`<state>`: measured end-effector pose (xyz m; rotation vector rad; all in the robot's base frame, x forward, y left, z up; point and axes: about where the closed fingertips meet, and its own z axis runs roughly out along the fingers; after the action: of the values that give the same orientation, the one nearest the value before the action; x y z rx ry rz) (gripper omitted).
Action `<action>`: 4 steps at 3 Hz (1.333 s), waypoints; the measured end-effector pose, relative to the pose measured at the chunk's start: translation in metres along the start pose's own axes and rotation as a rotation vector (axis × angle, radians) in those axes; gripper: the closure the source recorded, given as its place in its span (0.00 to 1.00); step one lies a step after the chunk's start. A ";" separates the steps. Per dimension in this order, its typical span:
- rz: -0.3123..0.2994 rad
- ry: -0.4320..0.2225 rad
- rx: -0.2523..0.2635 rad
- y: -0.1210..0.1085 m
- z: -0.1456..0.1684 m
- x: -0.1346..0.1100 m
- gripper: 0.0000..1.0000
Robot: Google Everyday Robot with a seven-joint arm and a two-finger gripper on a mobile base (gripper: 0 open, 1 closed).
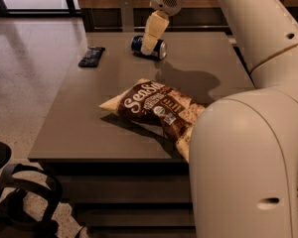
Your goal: Place pepsi can upright
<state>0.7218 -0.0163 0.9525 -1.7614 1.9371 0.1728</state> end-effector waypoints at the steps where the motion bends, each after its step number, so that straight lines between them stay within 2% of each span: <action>1: 0.030 -0.005 0.005 -0.015 0.022 -0.005 0.00; 2: 0.075 0.105 0.051 -0.031 0.043 -0.013 0.00; 3: 0.101 0.260 0.102 -0.039 0.052 -0.007 0.00; 4: 0.116 0.403 0.111 -0.039 0.062 0.006 0.00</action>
Offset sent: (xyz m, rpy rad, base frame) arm 0.0612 0.0262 -0.0210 -0.1949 -0.0105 -0.1994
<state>0.7771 -0.0009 0.9058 -1.7094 2.2802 -0.2660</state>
